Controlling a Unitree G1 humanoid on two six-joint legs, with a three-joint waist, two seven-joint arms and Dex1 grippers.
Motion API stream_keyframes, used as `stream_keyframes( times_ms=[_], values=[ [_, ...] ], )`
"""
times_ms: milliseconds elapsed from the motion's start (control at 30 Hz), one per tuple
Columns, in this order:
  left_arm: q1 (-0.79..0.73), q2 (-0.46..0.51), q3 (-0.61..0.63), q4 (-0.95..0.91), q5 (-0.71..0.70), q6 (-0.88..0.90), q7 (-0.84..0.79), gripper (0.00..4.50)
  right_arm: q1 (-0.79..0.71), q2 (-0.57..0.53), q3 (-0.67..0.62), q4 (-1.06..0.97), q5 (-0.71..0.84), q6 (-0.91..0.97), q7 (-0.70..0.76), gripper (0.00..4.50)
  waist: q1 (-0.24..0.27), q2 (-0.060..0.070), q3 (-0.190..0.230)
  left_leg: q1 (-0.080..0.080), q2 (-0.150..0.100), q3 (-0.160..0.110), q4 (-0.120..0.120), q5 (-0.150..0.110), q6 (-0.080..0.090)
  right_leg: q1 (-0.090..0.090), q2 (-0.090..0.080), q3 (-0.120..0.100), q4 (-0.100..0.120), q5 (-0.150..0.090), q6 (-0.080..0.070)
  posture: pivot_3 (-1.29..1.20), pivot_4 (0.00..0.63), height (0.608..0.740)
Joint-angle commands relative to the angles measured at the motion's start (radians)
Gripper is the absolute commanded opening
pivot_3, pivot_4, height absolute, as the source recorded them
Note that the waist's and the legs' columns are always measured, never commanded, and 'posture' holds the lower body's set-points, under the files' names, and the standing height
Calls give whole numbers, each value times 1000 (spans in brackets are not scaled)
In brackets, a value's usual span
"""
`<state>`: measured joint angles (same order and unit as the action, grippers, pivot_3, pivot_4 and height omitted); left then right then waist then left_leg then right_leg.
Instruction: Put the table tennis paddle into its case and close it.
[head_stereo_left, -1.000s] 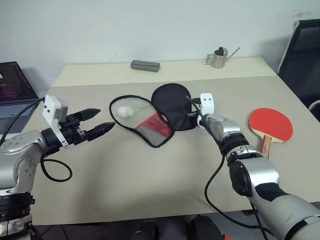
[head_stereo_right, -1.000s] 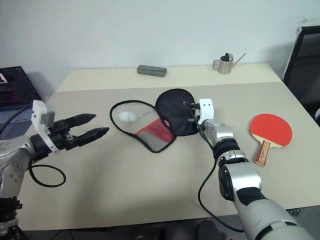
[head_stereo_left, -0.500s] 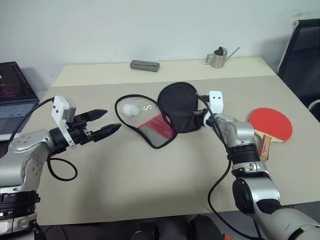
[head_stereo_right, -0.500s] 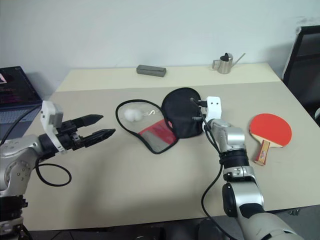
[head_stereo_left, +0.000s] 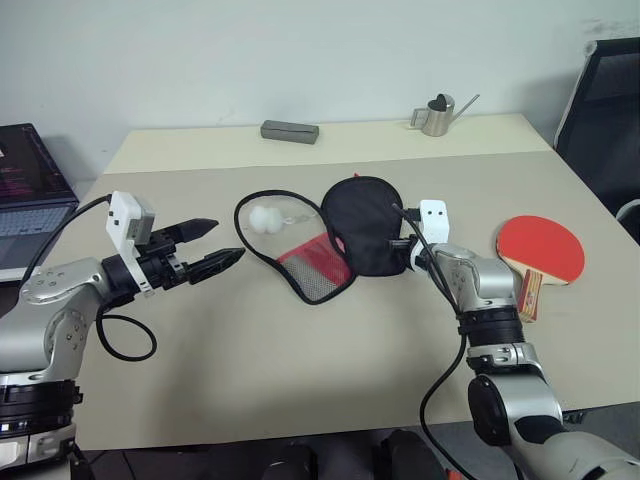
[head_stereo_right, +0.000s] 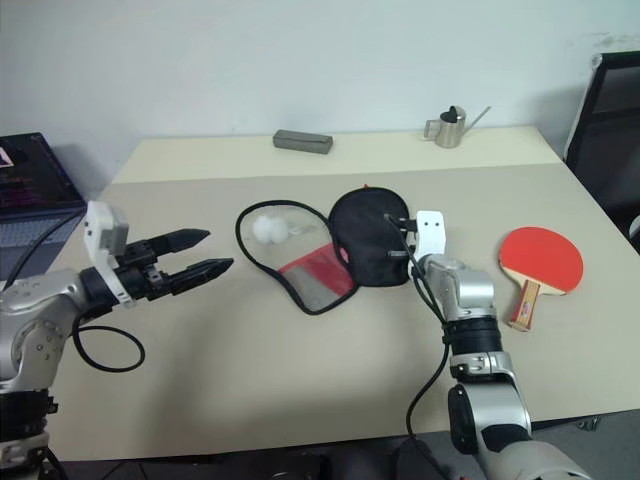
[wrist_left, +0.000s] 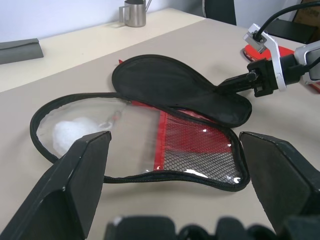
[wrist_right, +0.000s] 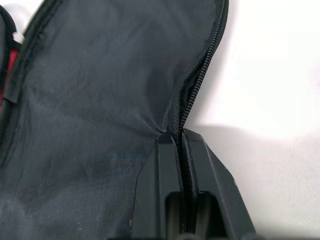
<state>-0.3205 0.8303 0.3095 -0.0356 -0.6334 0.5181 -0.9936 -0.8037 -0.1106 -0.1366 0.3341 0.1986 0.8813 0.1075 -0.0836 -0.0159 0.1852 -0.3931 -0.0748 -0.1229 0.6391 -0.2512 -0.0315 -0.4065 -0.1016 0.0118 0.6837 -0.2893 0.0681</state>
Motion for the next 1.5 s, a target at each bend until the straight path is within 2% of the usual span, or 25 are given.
stream_keyframes(
  times_ms=[33, 133, 200, 267, 400, 667, 767, 800, 833, 1067, 1300, 1500],
  values=[
    [-15, 7, 11, -33, -2, -15, -4, 4500, -23, -11, -10, 32, -10, -61, -10, 26, 0, 0, 0, 0, 0, 0, 0, 0, 0, 0, 0, 0, 0, 0, 0, 0, 150, 740],
    [-19, 5, 7, -31, 2, -17, -3, 4500, -33, -26, -5, 81, -26, -126, -7, 708, 0, 0, 0, 0, 0, 0, 1, 0, 0, 0, 0, 0, 1, 0, 0, 0, 150, 740],
    [-20, 4, 5, -30, 3, -18, -1, 4500, -39, -35, -10, 108, -34, -166, -9, 1317, 0, 0, 0, 0, 0, 0, 2, 0, 0, 0, 0, 0, 2, 0, 0, 0, 150, 740],
    [-21, 4, 4, -30, 4, -20, -1, 4500, -43, -46, -12, 125, -39, -197, -11, 2114, 0, 0, 0, 0, 0, 0, 3, 0, 0, 1, 0, 0, 3, 0, 0, 0, 150, 740],
    [-23, 2, 3, -30, 4, -20, 1, 4500, -49, -64, -11, 135, -38, -234, -4, 3430, 0, 0, 0, 0, 0, 0, 4, -1, 2, 1, 0, 0, 5, 0, 0, 0, 150, 740],
    [-16, 2, -9, -52, 2, -18, -13, 4500, 0, -93, -25, -26, 17, -171, 55, 3430, 1, 0, 0, 0, 0, 0, 4, -1, 2, 0, 0, 1, 5, 0, 0, 0, 150, 740],
    [-21, -4, -12, -56, 0, -19, -8, 4500, 29, -110, -33, -117, 34, -120, 60, 4044, 2, 0, 0, 0, 0, 0, 5, -1, 2, 0, 0, 1, 5, 0, 0, 0, 150, 740],
    [-24, -6, -15, -57, 0, -19, -7, 4500, 38, -119, -31, -144, 36, -109, 62, 4372, 2, 0, 0, 0, 0, 0, 5, -1, 3, 0, 1, 1, 5, 0, 0, 0, 150, 740],
    [-29, -7, -18, -57, 1, -21, -7, 4500, 46, -126, -30, -170, 37, -96, 61, 4472, 2, 0, 0, 0, 0, 0, 5, -2, 3, 0, 1, 1, 5, 0, 0, 0, 150, 740],
    [-75, -9, -53, -60, 22, -39, -18, 4500, 119, -180, -65, -384, 43, 35, 30, 4472, 5, 0, 0, 0, 0, 0, 5, -2, 3, 0, 0, 1, 5, 0, 0, 0, 150, 740],
    [-117, -19, -125, -52, 89, -103, -43, 4500, 300, -151, -101, -698, -3, 179, -99, 4472, 11, 0, 0, 0, 0, 0, 5, -2, 4, 0, 1, 1, 5, 0, 0, 0, 150, 740],
    [-167, -37, -164, -16, 104, -116, -75, 4500, 437, -104, -130, -844, -100, 179, -236, 4472, 27, 0, 0, 0, 0, 0, 5, -2, 4, 0, 1, 1, 6, 0, 0, 0, 150, 740]
  ],
)
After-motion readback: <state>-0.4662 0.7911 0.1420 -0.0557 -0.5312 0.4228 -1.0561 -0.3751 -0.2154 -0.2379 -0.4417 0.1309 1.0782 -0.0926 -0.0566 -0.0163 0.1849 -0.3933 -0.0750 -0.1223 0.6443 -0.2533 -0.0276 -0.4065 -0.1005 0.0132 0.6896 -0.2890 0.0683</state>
